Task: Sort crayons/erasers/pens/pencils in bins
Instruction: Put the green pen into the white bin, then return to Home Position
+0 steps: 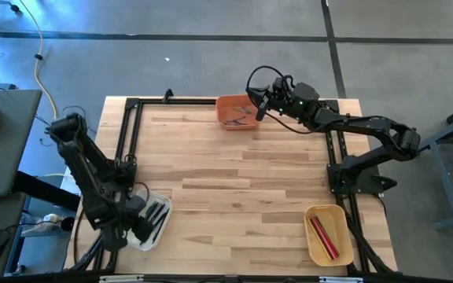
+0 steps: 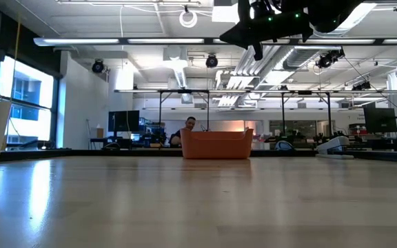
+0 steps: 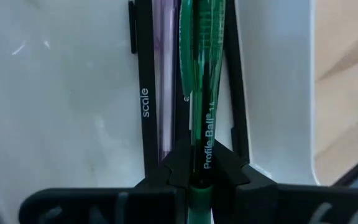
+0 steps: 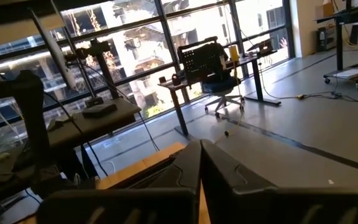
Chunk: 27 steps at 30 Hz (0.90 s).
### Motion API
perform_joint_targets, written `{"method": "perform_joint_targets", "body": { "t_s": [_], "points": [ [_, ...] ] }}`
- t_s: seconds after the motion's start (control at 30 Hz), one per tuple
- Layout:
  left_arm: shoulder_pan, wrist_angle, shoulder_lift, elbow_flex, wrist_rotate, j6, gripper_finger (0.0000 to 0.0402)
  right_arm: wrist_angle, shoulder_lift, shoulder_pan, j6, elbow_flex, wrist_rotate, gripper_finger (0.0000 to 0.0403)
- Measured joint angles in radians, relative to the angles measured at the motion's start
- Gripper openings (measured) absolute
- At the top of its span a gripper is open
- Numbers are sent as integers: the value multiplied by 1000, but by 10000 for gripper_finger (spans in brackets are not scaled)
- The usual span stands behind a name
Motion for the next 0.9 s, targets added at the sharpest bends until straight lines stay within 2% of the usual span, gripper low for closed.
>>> {"method": "perform_joint_targets", "body": {
  "t_s": [0.13,0.37,0.6,0.73,0.9],
  "points": [
    [1,34,50,0,0,-15,16,-3,0,0,-2,0,0,0],
    [2,38,63,0,-3,-10,80,-11,0,0,-14,0,1,0],
    [2,23,56,0,-1,2,113,-7,0,0,-16,0,0,0],
    [2,5,-4,0,-4,51,114,-14,0,0,-16,0,0,0],
    [4,-86,-132,0,-144,176,77,-23,0,0,-66,0,1,0]
  ]
}}
